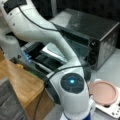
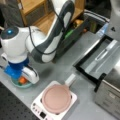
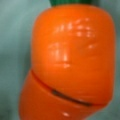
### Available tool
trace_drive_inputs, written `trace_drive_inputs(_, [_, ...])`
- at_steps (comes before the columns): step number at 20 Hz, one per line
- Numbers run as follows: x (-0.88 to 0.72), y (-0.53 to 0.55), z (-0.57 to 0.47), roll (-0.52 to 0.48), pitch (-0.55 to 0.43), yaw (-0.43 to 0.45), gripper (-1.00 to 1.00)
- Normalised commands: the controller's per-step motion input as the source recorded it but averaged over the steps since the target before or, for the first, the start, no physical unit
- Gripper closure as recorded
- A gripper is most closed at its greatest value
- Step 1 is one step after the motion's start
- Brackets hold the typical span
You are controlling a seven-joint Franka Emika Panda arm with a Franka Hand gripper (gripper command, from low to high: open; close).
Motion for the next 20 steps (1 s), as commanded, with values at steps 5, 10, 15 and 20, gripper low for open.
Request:
trace_drive_inputs(5, [-0.15,0.05,-0.26,0.063,-0.050,-0.008,1.00])
trace_drive_inputs(10, [-0.11,0.08,-0.29,0.020,0.027,-0.031,1.00])
trace_drive_inputs(15, [-0.03,0.06,-0.12,0.006,-0.012,-0.045,1.00])
trace_drive_inputs(20, [0.04,0.07,-0.07,-0.003,-0.050,-0.045,1.00])
